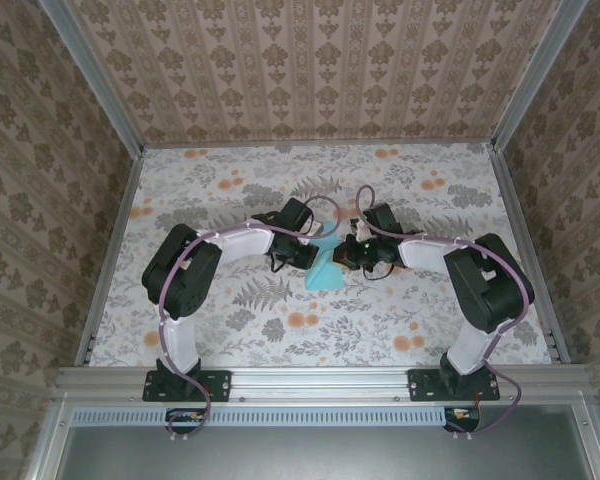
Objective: Fold a paper plane with a square sheet of paper (fold left side to right side)
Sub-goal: Fold the triangle a second time at the center of the table.
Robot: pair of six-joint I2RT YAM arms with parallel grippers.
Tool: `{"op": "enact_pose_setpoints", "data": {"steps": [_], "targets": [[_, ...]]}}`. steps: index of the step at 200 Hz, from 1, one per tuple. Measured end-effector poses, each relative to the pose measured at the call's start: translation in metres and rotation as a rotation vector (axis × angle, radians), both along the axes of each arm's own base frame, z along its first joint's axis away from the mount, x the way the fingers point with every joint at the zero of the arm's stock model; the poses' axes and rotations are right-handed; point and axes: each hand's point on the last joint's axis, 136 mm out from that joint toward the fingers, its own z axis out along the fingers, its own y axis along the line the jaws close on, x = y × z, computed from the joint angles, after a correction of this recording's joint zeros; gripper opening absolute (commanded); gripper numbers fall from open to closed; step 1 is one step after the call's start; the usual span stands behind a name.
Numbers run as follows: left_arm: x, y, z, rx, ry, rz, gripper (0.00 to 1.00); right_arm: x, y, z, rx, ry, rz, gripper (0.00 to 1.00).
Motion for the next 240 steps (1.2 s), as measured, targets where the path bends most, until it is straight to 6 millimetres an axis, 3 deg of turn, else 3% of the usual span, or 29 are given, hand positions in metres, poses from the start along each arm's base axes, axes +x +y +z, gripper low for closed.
{"op": "enact_pose_setpoints", "data": {"steps": [30, 81, 240], "targets": [[0.000, -0.001, 0.000, -0.001, -0.002, -0.002, 0.04, 0.014, 0.012, 0.001, 0.015, -0.016, 0.005, 0.03], [-0.001, -0.002, 0.000, 0.003, -0.007, -0.005, 0.04, 0.018, 0.025, -0.008, 0.014, -0.002, 0.023, 0.03], [-0.002, -0.002, 0.000, 0.003, -0.007, -0.007, 0.03, 0.005, 0.014, -0.030, -0.100, 0.047, 0.059, 0.03]]}}
